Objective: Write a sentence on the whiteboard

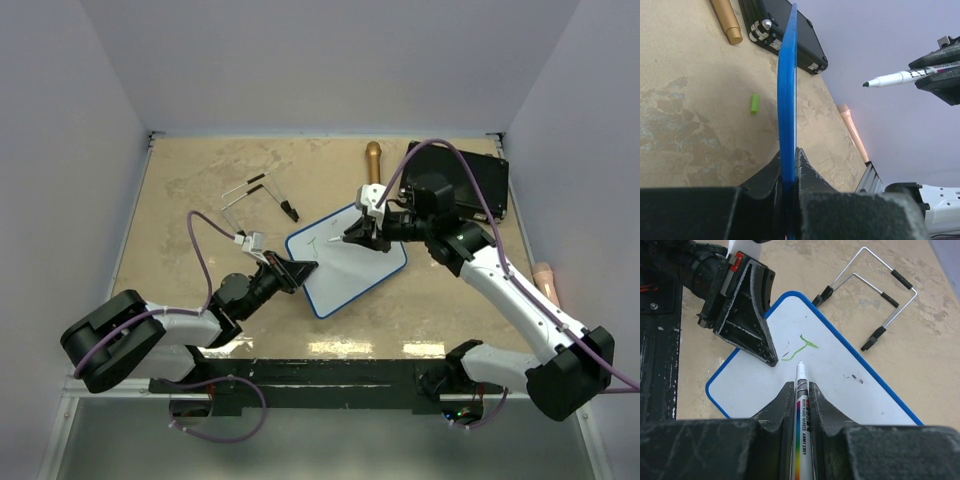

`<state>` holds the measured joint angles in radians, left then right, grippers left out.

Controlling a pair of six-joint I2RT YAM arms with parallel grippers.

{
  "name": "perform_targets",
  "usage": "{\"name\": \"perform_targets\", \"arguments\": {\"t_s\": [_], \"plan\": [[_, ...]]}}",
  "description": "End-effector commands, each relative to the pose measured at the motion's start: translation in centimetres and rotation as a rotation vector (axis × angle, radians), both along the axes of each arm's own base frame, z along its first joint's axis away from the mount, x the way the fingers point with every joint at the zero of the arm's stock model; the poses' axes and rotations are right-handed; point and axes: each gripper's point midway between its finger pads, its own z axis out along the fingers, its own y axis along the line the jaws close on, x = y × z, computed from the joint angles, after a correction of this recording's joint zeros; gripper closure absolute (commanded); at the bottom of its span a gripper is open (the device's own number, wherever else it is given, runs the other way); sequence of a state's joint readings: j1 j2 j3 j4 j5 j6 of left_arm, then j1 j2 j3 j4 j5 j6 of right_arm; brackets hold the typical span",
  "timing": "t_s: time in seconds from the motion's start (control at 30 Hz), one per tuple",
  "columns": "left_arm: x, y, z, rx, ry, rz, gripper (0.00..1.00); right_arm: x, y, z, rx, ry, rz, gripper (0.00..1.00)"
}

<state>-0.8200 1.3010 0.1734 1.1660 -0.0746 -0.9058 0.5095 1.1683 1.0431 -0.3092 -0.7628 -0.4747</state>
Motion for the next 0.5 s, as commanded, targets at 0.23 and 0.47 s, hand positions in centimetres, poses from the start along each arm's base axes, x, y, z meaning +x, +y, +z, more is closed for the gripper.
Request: {"name": "perform_targets", "arguments": {"t_s": [0.23, 0.47], "plan": [[-2.97, 2.31, 15.1, -0.446, -0.411, -0.03, 1.0, -1.51, 0.76, 0.15, 0.027, -0.083, 0.066, 1.0], [-3.02, 2.33, 15.24, -0.449, -0.415, -0.031, 1.0, -1.31, 1.19, 0.12, 0.024, -0.079, 0.05, 1.0]]}}
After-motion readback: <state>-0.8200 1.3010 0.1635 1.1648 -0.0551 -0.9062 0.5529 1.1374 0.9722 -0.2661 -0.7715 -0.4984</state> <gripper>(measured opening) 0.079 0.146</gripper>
